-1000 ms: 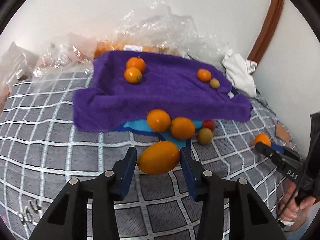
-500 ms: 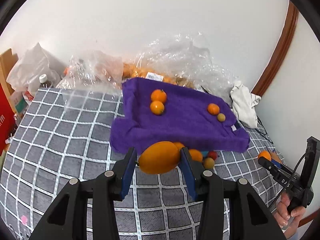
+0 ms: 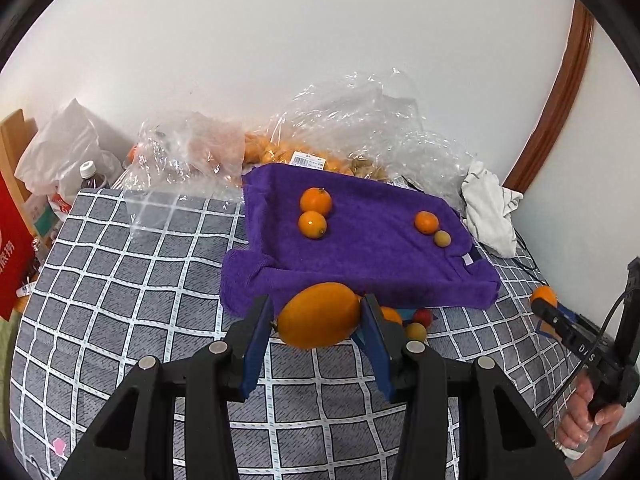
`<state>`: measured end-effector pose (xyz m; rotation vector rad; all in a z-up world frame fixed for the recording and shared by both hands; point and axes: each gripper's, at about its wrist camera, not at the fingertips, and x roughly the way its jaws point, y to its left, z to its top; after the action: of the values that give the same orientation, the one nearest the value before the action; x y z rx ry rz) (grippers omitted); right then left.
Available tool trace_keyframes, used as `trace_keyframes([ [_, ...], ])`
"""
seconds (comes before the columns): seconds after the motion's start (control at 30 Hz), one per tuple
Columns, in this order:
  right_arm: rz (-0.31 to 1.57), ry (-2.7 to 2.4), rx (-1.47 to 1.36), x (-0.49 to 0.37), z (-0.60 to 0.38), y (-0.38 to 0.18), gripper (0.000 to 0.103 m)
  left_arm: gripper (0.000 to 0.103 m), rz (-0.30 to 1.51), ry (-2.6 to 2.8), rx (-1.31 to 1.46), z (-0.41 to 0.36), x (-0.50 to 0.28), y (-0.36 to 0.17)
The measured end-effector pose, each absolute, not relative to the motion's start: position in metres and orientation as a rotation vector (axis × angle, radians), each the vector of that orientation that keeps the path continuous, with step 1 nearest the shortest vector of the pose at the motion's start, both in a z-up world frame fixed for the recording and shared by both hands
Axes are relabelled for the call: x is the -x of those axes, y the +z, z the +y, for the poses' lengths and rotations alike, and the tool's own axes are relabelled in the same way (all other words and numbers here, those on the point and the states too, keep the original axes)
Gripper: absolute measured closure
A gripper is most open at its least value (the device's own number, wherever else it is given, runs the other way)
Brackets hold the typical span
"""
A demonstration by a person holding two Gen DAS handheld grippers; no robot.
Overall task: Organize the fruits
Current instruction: 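Lift both held fruits and carry them over the purple towel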
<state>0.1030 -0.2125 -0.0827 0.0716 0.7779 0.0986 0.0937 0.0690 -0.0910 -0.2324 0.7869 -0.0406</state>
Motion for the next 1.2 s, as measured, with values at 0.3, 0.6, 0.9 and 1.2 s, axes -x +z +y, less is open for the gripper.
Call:
trace_keyframes([
  [0.3,0.753,0.106,-0.050,-0.118,-0.209,-0.069,0.063,0.061,0.779,-0.037,0.231,0.067,-0.105,-0.087],
  [0.6,0.734,0.122,-0.030,-0.142,-0.202,-0.060,0.063,0.061,0.776,-0.024,0.211,0.064,-0.132,-0.082],
  [0.9,0.738,0.132,-0.044,-0.182,-0.201,-0.056,0.063,0.061,0.759,-0.010,0.222,0.067,-0.170,-0.078],
  [1.2,0.825,0.136,-0.044,-0.224,-0.197,-0.096,0.063,0.061,0.804,-0.001,0.243,0.066,-0.206,-0.110],
])
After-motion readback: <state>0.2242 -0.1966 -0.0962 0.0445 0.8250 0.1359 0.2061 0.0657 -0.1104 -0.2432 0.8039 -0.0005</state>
